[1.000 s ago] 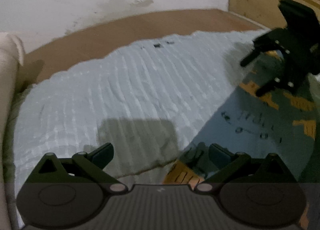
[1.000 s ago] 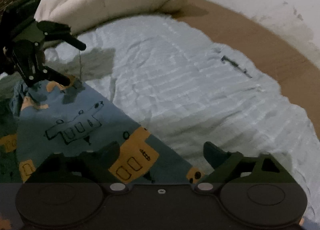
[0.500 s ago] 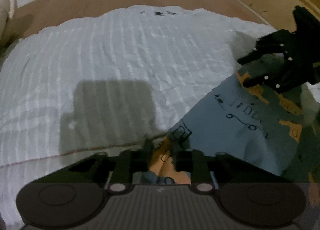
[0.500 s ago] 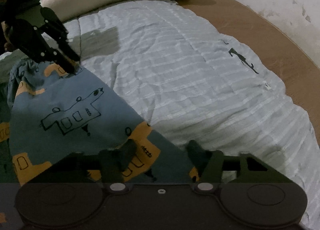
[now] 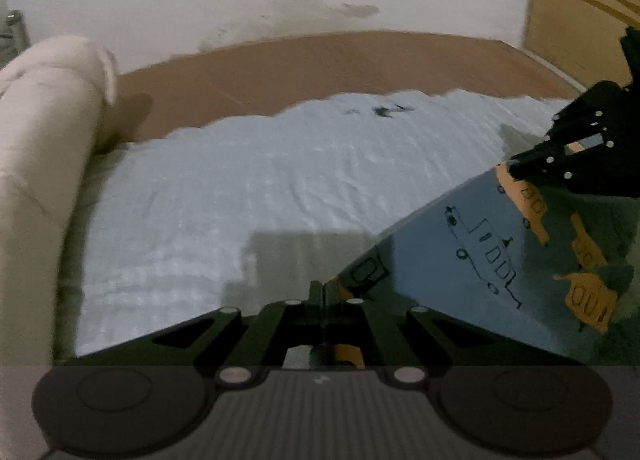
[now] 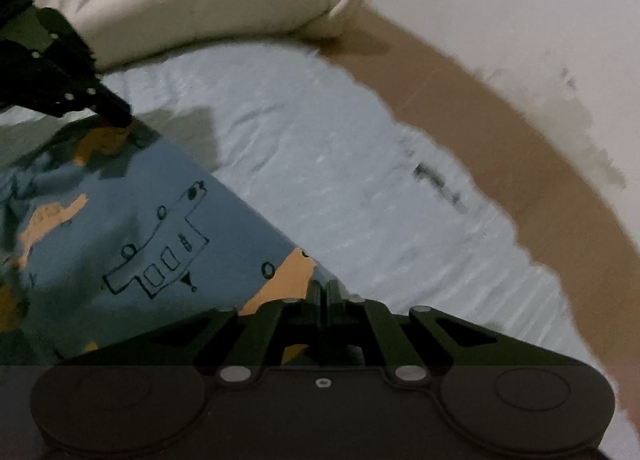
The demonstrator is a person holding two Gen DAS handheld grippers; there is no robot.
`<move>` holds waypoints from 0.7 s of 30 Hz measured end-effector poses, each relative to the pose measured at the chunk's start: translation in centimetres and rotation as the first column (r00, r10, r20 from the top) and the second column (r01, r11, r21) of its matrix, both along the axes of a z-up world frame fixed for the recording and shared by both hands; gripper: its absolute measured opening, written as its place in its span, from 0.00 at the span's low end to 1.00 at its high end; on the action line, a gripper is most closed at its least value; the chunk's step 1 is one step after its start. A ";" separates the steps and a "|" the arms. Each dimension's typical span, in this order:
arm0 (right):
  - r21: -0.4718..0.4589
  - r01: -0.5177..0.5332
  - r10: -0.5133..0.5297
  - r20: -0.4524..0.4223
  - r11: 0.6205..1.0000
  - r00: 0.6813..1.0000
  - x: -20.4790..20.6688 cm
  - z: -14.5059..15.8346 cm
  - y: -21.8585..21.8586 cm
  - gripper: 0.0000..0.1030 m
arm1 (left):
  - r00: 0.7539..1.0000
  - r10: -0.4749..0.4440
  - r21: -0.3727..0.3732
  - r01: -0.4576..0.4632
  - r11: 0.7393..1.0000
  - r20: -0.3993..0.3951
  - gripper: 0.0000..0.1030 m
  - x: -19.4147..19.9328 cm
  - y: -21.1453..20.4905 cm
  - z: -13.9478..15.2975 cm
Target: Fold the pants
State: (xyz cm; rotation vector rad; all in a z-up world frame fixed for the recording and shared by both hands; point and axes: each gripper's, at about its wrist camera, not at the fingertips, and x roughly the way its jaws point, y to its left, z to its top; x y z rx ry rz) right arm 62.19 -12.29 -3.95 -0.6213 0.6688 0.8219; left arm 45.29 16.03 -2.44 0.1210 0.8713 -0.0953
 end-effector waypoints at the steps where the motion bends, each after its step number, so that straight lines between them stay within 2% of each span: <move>1: 0.004 0.007 -0.007 0.003 1.000 1.000 0.5 -0.1 0.4 0.00 | 1.000 0.013 0.002 -0.013 1.000 -0.003 0.00 0.2 0.2 -0.2; 6: -0.033 0.015 -0.016 -0.034 0.999 0.999 1.8 -2.4 1.7 0.01 | 0.997 0.041 -0.032 -0.043 0.999 -0.062 0.00 1.1 1.0 -2.6; 9: -0.013 0.025 -0.026 -0.037 1.000 0.999 1.3 -2.5 1.1 0.00 | 0.997 0.045 -0.056 -0.048 0.997 -0.056 0.00 1.0 1.2 -2.9; 14: 0.047 0.042 -0.042 0.007 0.998 0.999 -0.4 -0.5 -0.1 0.00 | 0.999 0.043 -0.078 -0.042 0.996 0.012 0.00 -0.2 1.0 -1.2; 18: 0.101 0.054 -0.060 0.057 0.993 0.997 -3.7 1.7 -1.8 0.00 | 0.996 0.037 -0.076 -0.030 0.997 0.083 0.00 -2.2 0.5 1.2; 21: 0.136 0.062 -0.075 0.093 0.989 0.993 -7.2 3.5 -3.4 0.00 | 0.988 0.029 -0.037 -0.023 0.999 0.149 0.00 -4.6 -0.7 3.2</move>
